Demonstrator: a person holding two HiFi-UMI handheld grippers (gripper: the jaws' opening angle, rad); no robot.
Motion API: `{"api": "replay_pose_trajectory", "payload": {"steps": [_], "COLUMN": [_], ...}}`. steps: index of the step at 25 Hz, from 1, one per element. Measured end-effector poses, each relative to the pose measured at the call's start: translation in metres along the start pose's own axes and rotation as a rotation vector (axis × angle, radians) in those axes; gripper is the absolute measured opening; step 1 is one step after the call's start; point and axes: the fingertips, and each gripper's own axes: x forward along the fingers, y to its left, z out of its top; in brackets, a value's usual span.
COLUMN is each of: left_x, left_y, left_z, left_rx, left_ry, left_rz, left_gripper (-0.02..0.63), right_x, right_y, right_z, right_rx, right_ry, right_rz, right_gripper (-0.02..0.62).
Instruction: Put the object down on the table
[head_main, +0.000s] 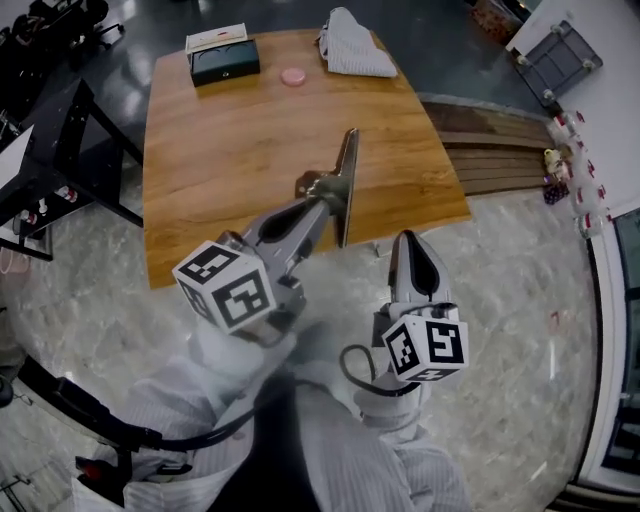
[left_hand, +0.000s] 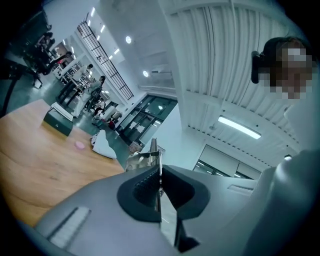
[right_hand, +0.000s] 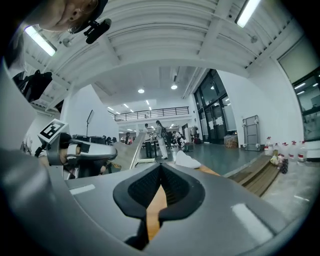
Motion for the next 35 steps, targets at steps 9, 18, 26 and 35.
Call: {"api": "replay_pose_trajectory", "payload": {"steps": [9, 18, 26, 35], "left_x": [0.109, 0.185, 0.201, 0.248], "left_y": [0.074, 0.127, 0.165, 0.254], "left_z": [0.018, 0.015, -0.023, -0.07], "left_rx": [-0.014, -0.083, -0.167, -0.282], "left_ry": [-0.099, -0.199, -0.087, 0.104], "left_rz": [0.181, 0.398, 0.495, 0.495], "left_gripper": [0.006, 0.006, 0.006, 0.006], "right_x": [0.14, 0.244, 0.264, 0.278], "right_y": [-0.081, -0.162, -0.173, -0.181], "right_z": [0.005, 0.008, -0.035, -0.074], "right_rx": [-0.031, -0.078, -0.018, 0.001], "right_ry": [0.055, 0.161, 0.287, 0.386], "right_rz": [0.228, 0.468, 0.544, 0.538], "right_gripper": [0.014, 0.014, 0.014, 0.014]}}
